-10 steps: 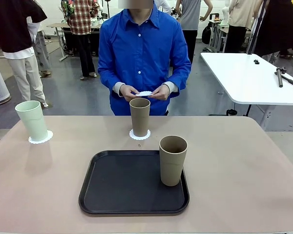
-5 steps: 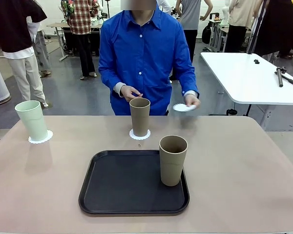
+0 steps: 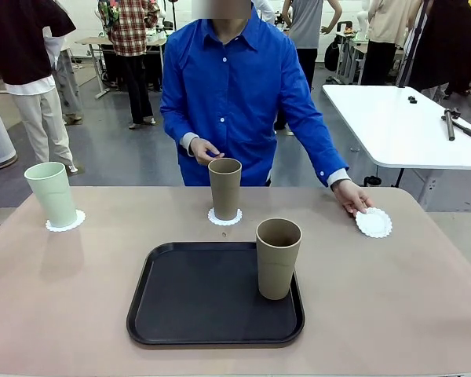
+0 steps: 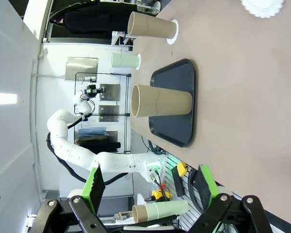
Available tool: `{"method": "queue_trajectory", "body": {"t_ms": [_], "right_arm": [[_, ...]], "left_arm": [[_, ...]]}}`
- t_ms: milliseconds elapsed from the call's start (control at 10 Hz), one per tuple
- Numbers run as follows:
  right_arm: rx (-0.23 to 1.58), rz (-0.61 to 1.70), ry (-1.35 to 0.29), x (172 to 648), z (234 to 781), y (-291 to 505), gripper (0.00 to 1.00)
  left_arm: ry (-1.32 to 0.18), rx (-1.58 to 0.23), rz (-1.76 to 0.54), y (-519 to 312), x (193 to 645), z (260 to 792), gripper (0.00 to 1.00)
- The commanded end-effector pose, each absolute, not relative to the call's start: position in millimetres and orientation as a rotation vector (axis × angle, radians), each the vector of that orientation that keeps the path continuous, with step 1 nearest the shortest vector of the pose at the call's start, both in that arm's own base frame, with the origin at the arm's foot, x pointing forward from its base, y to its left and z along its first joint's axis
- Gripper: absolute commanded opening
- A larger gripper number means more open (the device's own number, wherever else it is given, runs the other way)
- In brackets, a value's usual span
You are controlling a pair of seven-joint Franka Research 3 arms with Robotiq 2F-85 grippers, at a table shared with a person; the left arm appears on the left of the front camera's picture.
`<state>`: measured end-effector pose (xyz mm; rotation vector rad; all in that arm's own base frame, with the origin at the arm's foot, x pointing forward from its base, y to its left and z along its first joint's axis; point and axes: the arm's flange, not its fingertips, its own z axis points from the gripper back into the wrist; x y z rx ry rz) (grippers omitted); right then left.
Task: Place coasters on the table and set cups on them.
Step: Take one Reusable plastic cup from the Flat Tray and place it on a coaster set by the human.
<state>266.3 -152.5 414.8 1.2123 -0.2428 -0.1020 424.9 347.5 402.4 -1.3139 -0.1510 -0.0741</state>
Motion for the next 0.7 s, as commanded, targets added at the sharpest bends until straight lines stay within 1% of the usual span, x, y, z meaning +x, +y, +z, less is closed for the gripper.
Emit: {"method": "queue_trajectory", "body": {"t_ms": [0, 600], "right_arm": [[1.226, -0.096, -0.252, 265.3, 414.2, -151.6, 1.00], [1.226, -0.096, -0.252, 265.3, 414.2, -151.6, 1.00]], "left_arm": [[-0.150, -1.312, -0.070, 348.4, 423.8, 403.0, 1.00], [-0.150, -1.312, -0.070, 348.4, 423.8, 403.0, 1.00]]}}
